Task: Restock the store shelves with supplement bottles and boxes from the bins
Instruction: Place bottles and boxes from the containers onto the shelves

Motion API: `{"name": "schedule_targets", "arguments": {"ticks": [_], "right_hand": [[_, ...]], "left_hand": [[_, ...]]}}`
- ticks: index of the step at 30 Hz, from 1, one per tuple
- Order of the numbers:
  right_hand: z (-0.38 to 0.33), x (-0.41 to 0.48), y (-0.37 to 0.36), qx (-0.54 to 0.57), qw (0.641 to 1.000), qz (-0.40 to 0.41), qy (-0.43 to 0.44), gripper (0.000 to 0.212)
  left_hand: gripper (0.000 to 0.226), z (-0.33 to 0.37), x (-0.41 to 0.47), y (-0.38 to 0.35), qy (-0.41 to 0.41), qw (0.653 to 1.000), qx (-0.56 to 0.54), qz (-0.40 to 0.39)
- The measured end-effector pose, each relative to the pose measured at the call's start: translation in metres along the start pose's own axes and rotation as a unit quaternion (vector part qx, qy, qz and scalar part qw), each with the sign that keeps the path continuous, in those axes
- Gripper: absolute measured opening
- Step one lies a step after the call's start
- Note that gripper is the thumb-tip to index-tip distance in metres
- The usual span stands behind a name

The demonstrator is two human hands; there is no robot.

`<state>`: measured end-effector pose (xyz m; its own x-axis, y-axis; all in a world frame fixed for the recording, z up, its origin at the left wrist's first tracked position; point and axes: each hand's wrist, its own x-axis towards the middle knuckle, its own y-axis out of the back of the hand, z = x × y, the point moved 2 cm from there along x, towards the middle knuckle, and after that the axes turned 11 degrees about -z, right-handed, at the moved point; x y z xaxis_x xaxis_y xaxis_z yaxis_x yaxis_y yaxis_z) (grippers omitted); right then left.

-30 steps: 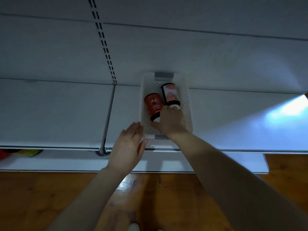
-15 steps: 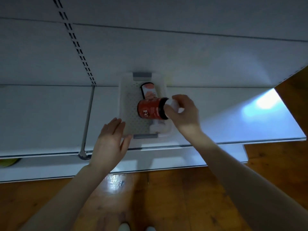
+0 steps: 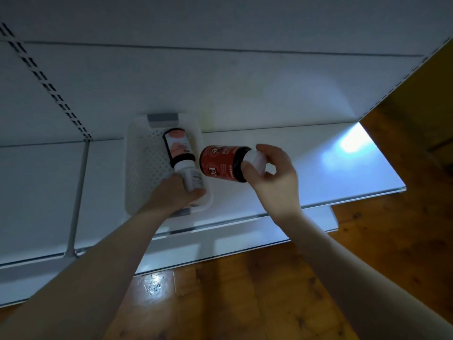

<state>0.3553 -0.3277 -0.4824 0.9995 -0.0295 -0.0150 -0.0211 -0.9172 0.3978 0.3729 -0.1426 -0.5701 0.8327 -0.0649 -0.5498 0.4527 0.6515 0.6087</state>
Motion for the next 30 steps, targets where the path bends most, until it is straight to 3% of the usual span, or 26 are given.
{"name": "schedule_targets", "arguments": {"ticks": [4,9,18,23,26,30], "right_hand": [[0.000,-0.003,-0.001,0.003,1.000,-0.004,-0.010,0.038],[-0.006,-0.008,-0.003,-0.005,1.000,0.001,-0.016,0.038],[-0.042,-0.042,-0.005,0.009,0.999,-0.005,-0.048,0.036],[-0.087,-0.080,-0.004,-0.069,0.992,-0.104,-0.005,0.042],[-0.123,-0.103,-0.003,-0.092,0.979,-0.182,0.003,0.049],[-0.179,-0.133,-0.002,-0.097,0.957,-0.270,0.033,0.037]], "left_hand": [[0.055,0.001,0.004,0.002,0.003,1.000,-0.019,-0.007],[0.039,0.001,-0.009,0.016,-0.013,0.996,-0.083,0.041],[0.060,0.007,-0.112,0.043,-0.042,0.962,-0.221,0.155],[0.067,-0.008,-0.202,0.041,-0.014,0.940,-0.299,0.162],[0.057,-0.010,-0.262,0.045,0.006,0.922,-0.333,0.197],[0.053,-0.006,-0.336,0.064,0.032,0.897,-0.355,0.262]]}}
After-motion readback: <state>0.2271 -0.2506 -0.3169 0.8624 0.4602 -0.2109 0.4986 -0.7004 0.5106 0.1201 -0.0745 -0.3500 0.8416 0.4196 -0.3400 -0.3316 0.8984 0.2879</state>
